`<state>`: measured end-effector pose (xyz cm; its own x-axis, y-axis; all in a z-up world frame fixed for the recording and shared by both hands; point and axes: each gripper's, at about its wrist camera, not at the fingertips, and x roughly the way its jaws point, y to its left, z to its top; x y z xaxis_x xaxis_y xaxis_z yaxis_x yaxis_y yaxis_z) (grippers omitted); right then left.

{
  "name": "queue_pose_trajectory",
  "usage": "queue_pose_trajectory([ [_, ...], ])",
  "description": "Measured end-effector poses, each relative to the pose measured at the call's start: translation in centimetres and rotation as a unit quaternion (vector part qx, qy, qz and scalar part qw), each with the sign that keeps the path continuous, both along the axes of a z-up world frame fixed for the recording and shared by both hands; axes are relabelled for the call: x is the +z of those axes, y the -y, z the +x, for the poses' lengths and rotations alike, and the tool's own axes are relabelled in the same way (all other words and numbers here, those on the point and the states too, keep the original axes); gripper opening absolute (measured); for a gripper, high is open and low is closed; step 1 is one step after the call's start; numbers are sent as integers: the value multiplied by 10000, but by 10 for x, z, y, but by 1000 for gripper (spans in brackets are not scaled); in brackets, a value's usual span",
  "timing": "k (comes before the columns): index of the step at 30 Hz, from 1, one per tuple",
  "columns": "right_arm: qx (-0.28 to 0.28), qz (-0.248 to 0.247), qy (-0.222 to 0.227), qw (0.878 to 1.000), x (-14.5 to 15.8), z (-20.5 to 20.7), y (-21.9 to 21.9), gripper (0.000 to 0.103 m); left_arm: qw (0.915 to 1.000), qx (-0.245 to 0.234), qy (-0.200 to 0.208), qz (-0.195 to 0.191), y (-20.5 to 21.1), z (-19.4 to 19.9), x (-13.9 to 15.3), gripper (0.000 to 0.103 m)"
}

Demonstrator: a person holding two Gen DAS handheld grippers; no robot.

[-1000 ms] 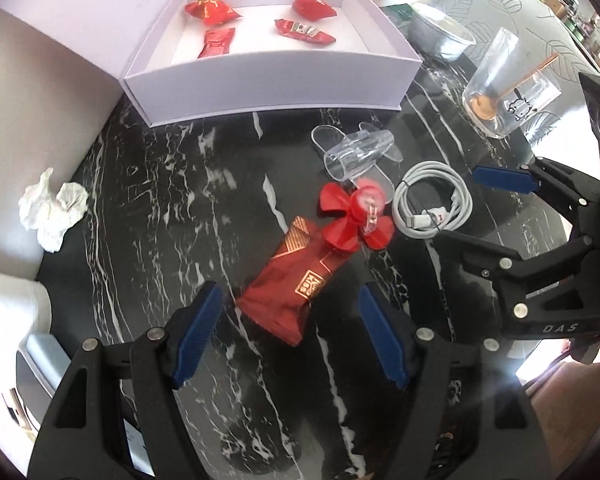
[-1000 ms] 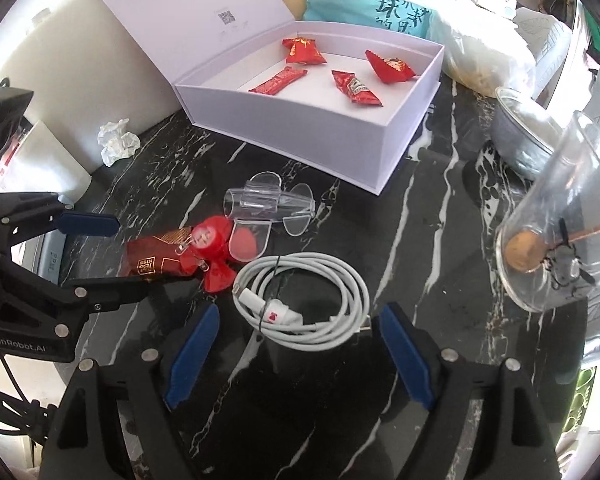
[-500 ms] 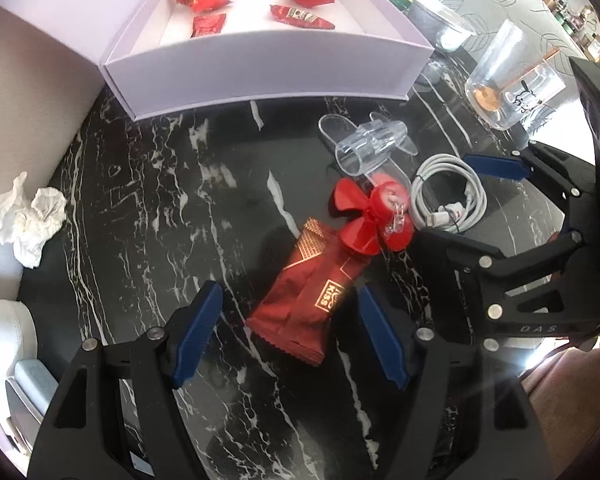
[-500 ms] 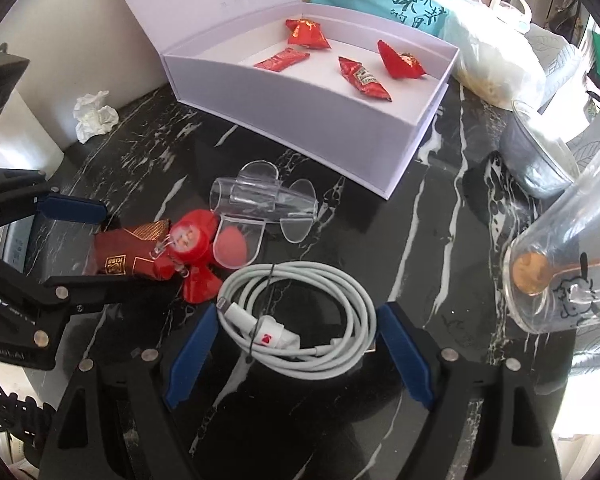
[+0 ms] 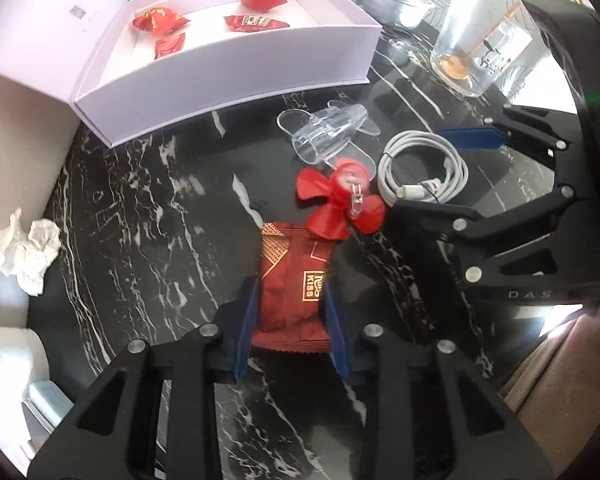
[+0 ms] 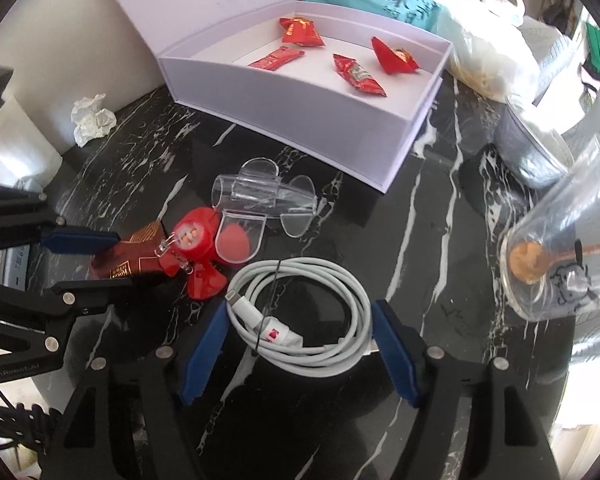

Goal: Organize objects
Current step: 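Close the left gripper on the Kisses packet, then lift the Kisses packet with the left tool and carry it into the box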

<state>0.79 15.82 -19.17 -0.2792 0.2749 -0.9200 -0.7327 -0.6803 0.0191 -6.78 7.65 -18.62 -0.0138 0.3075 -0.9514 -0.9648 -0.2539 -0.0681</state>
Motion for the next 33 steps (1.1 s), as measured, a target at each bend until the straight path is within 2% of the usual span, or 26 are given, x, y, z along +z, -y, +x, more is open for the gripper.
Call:
queue_pose_trajectory([
  [4, -152, -107, -153, 9997, 5, 10, 0, 73, 9993, 301, 242, 11, 5, -7, 2, 30],
  [9, -243, -90, -222, 9994, 14, 20, 2, 72, 9993, 354, -8, -88, 7, -2, 14, 30],
  [16, -138, 68, -280, 9995, 39, 32, 9, 72, 9983, 573, 78, -90, 6, 15, 30, 30],
  [17, -128, 68, -303, 9994, 44, 34, 9, 72, 9981, 604, 96, -66, -9, 19, 29, 30],
  [21, -121, 92, -365, 9992, 58, 40, 11, 72, 9969, 765, 155, 17, -4, 25, 49, 30],
  [33, 81, 85, -502, 9987, 95, 59, 17, 72, 9943, 1063, 11, 104, -18, 35, 86, 30],
])
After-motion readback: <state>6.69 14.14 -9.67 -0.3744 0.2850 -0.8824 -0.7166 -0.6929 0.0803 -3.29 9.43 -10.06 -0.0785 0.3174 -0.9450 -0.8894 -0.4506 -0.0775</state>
